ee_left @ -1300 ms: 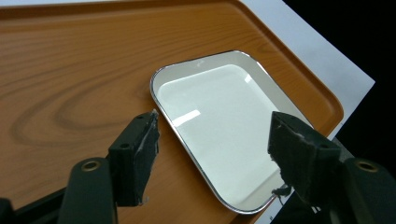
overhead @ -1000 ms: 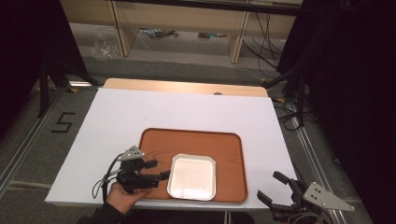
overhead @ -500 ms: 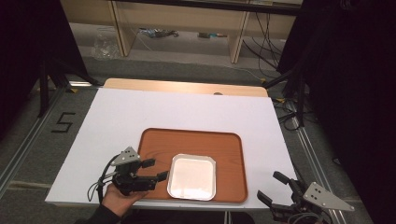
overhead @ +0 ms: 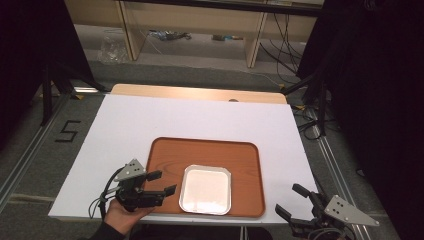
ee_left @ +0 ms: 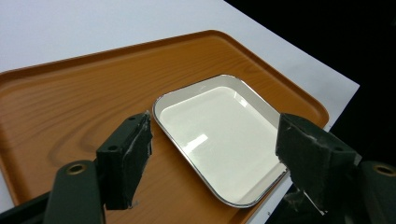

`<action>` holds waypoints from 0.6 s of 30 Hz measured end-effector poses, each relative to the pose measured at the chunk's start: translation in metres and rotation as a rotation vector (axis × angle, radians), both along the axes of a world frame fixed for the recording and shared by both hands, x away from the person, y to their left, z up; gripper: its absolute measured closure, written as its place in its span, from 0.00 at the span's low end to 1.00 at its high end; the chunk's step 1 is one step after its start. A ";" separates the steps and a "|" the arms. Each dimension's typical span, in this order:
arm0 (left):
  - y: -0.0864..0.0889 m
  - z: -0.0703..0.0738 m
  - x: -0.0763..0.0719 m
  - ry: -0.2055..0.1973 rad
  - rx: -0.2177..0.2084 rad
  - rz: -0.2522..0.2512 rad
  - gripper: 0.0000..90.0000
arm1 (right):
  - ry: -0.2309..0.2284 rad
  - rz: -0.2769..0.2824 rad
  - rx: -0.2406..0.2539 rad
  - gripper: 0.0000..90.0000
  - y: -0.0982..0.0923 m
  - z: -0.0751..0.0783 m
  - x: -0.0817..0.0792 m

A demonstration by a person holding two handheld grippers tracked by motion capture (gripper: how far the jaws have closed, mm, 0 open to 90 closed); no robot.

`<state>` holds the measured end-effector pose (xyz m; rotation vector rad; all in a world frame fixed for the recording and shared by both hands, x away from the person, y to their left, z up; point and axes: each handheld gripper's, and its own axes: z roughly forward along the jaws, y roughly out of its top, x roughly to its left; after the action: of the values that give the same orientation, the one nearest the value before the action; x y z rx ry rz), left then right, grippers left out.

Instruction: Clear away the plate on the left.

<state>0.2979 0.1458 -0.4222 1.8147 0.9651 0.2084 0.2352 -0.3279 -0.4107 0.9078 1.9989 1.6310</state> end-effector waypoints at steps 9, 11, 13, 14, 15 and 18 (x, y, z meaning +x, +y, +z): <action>0.011 0.003 -0.009 -0.029 0.006 0.040 0.24 | -0.011 0.004 -0.008 0.17 0.000 0.000 0.000; 0.013 0.003 -0.011 -0.034 -0.001 0.039 0.23 | -0.008 0.004 -0.007 0.17 0.000 0.000 0.000; 0.015 0.004 -0.013 -0.036 0.008 0.051 0.22 | -0.007 0.004 -0.006 0.17 0.000 0.000 0.000; 0.015 0.004 -0.014 -0.034 0.002 0.052 0.22 | 0.006 0.001 0.002 0.17 0.001 0.000 0.000; 0.016 0.004 -0.015 -0.034 0.011 0.050 0.22 | 0.006 0.001 0.000 0.17 0.001 0.000 0.000; 0.016 0.004 -0.019 -0.033 0.014 0.048 0.22 | 0.007 0.001 0.000 0.17 0.001 0.000 -0.001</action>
<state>0.2788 0.1621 -0.4185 1.7969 0.9872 0.2747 0.2346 -0.3269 -0.4106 0.9138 2.0035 1.6308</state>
